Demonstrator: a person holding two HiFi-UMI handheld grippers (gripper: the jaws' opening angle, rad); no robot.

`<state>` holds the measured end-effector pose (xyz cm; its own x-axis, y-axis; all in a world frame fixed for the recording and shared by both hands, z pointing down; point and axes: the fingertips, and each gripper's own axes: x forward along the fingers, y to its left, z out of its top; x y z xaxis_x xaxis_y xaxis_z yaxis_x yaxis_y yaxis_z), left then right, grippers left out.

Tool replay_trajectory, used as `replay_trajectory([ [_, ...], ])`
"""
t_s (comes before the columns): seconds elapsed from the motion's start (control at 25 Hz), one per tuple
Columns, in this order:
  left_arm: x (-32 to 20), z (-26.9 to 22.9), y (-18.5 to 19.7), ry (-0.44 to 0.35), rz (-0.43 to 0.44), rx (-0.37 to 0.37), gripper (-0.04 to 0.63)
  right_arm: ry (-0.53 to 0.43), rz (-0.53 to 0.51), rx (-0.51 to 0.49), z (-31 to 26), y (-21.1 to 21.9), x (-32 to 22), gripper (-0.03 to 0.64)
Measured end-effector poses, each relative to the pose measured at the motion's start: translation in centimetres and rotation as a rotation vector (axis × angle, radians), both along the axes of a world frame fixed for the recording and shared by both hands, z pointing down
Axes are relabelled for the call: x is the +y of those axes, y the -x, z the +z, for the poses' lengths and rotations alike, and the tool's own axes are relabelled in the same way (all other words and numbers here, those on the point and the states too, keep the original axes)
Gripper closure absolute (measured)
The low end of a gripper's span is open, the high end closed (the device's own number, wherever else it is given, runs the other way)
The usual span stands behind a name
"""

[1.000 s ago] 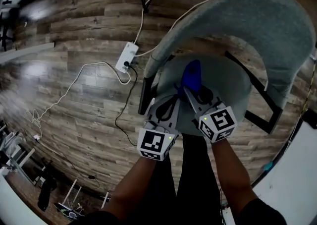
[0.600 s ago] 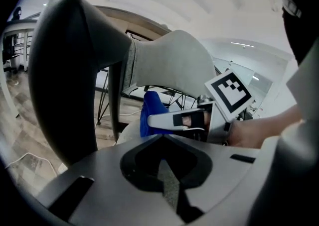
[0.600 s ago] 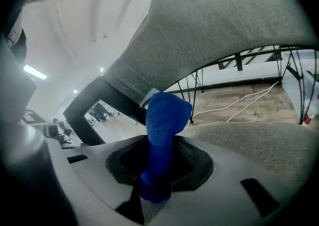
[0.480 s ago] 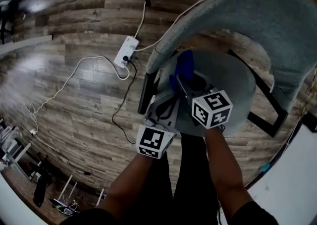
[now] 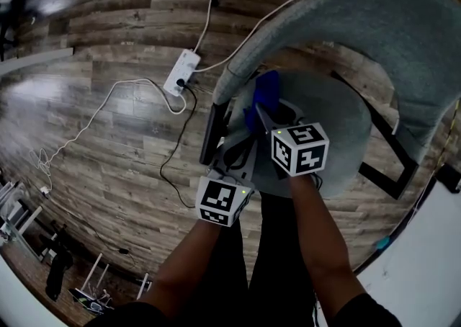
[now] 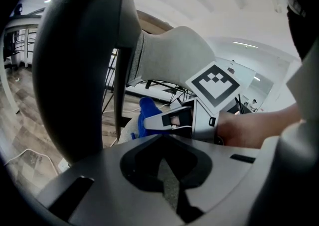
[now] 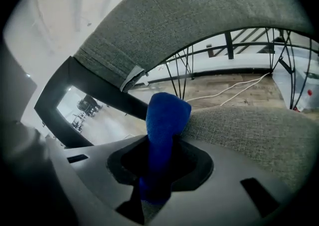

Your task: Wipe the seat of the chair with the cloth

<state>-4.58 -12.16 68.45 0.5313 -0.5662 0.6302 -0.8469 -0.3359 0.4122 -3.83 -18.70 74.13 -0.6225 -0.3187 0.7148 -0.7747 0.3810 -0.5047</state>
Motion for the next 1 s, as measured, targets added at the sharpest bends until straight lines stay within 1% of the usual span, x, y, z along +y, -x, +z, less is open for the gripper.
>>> replay_trajectory([
  [0.16, 0.0, 0.4, -0.2, 0.008, 0.002, -0.006, 0.588, 0.011, 0.012, -0.007, 0.0, -0.5, -0.1, 0.508],
  [0.32, 0.0, 0.6, -0.9, 0.017, 0.001, -0.012, 0.588, 0.021, 0.024, 0.021, 0.2, -1.7, -0.3, 0.508],
  [0.44, 0.3, 0.8, -1.7, 0.027, 0.030, -0.016, 0.588, 0.026, 0.039, 0.045, 0.2, -2.9, -0.5, 0.508],
  [0.6, 0.1, 0.4, -3.2, 0.002, 0.075, -0.029, 0.588, 0.029, 0.069, 0.043, 0.2, -4.4, -0.5, 0.508],
  [0.72, -0.2, 0.3, -3.8, -0.002, 0.079, -0.029, 0.588, 0.025, 0.092, 0.060, 0.3, -5.9, -0.4, 0.508],
  [0.88, -0.8, 0.3, -4.4, -0.016, 0.088, -0.047, 0.588, 0.018, 0.112, 0.081, 0.4, -7.7, -0.3, 0.508],
  [1.0, -1.3, 0.3, -4.8, -0.017, 0.080, -0.053, 0.588, 0.017, 0.125, 0.097, 0.6, -8.9, -0.2, 0.508],
])
